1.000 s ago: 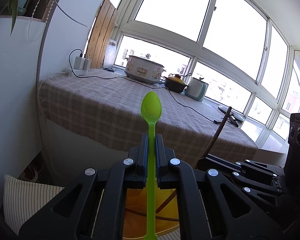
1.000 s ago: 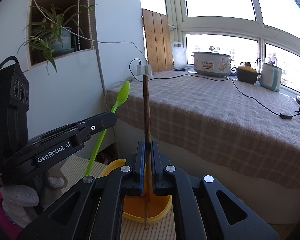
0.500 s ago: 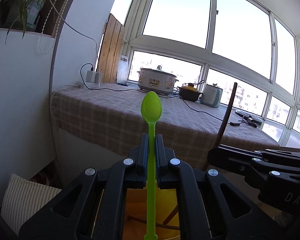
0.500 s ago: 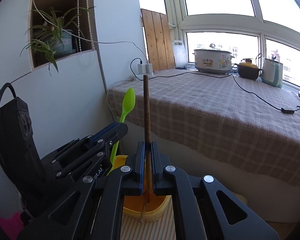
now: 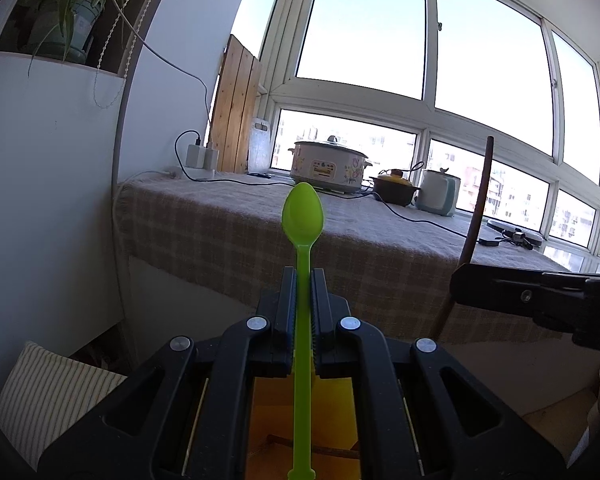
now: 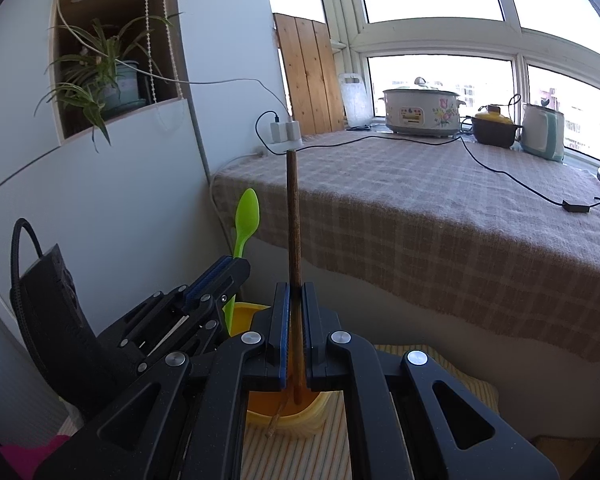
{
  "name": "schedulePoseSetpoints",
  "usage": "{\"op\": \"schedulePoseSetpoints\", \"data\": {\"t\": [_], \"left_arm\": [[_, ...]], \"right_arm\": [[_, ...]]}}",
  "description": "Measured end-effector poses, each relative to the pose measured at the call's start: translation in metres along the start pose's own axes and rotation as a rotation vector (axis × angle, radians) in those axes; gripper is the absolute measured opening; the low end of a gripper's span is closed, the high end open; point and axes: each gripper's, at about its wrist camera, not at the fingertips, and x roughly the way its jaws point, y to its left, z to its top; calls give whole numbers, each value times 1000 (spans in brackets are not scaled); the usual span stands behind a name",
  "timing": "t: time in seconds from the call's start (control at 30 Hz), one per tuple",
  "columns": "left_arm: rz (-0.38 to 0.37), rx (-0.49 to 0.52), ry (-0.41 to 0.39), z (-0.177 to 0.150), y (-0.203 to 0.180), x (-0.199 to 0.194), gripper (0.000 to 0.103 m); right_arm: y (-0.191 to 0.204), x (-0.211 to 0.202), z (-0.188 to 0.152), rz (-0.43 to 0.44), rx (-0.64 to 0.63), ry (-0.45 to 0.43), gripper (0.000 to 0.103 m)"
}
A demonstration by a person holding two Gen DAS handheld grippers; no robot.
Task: Organize utensils
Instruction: 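Lower the green spoon and the chopstick into the yellow bucket, then open both tools to release the spoon and chopstick into the bucket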
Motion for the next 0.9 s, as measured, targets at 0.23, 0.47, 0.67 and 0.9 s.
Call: {"op": "schedulePoseSetpoints", "data": {"t": [0.23,0.47,0.67,0.9], "left_arm": [[-18,10,33,0,2,-8,4],[-38,48,79,6,-1,-26,4],[-56,17,92,14,6,-42,20],[-60,20,68,28,13,-79,20]], "right_arm": [[0,0,-1,7,1,8,4],[6,1,-4,-7,-7,28,4],[10,-3,-3,-31,-6,32,4],[19,-20,-5,-54,-30,4,26]]}}
